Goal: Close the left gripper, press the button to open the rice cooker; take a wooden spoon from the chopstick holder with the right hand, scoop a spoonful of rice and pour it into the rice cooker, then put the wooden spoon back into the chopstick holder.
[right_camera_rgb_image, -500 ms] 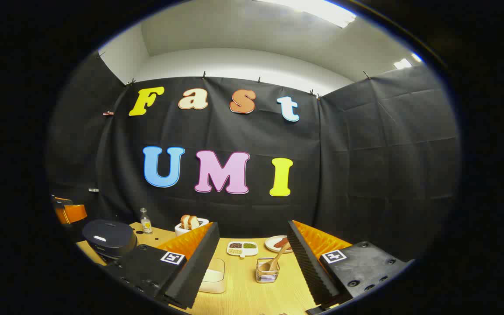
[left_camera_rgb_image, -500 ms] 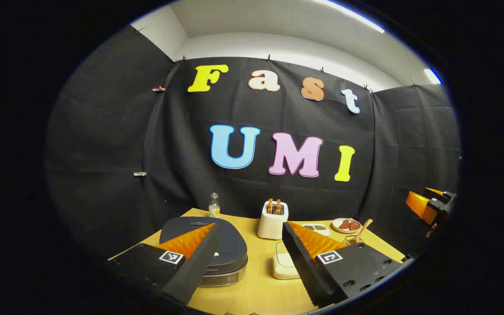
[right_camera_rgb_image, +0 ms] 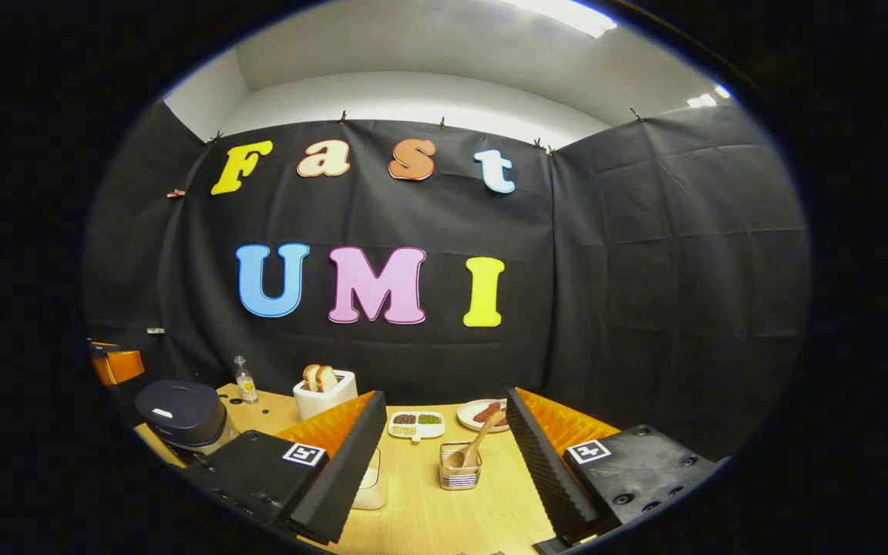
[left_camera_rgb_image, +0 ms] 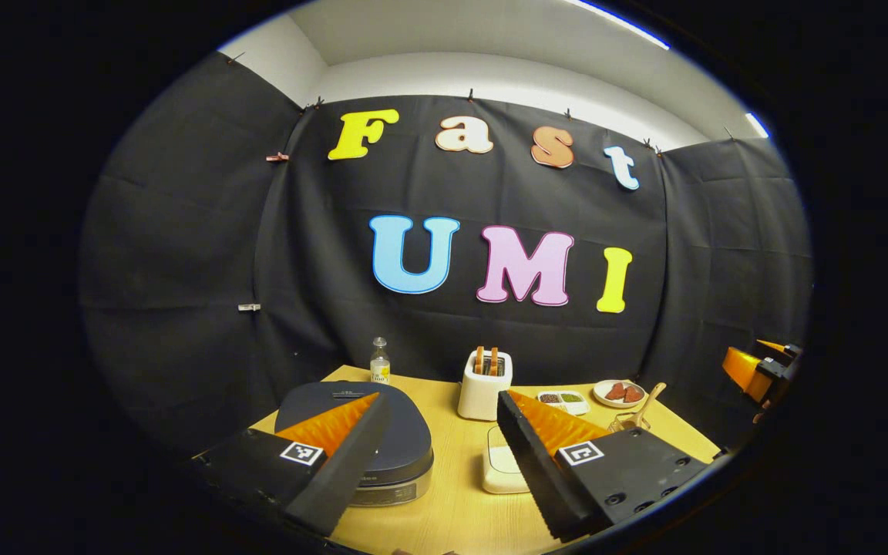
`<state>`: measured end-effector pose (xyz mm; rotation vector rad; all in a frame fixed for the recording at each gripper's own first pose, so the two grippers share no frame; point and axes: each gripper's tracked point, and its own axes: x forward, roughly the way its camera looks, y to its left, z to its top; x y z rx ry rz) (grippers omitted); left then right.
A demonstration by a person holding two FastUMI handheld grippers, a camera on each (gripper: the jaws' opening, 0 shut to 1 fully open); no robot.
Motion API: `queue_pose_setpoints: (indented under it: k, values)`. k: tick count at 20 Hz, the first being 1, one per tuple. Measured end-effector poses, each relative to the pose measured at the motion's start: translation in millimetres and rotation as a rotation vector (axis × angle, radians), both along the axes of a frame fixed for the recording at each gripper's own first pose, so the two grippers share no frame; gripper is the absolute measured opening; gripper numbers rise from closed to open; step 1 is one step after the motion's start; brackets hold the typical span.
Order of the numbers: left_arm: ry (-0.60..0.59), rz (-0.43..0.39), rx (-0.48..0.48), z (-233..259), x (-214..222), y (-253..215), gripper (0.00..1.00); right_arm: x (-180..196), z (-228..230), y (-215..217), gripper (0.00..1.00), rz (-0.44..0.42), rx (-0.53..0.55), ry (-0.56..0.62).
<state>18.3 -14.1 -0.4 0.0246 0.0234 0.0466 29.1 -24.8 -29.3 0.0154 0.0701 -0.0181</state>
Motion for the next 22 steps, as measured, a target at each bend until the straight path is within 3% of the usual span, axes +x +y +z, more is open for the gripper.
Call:
queue_pose_setpoints:
  k: [7,16,18,22]
  values:
    - [0.002,0.014,-0.007,6.3,15.5,-12.6,0.95,32.2,-5.8,5.1,0.98,0.046,0.027,0.017]
    - [0.050,0.112,-0.034,8.7,42.6,15.4,0.95,52.1,-25.0,18.4,0.98,0.119,0.024,0.079]
    - [0.086,0.117,-0.023,4.6,48.0,25.3,0.86,56.5,-27.1,18.0,0.98,0.123,0.031,0.085]
    - [0.213,0.087,-0.070,-17.7,61.3,45.2,0.54,60.8,-30.5,13.2,0.98,0.118,0.027,0.081]
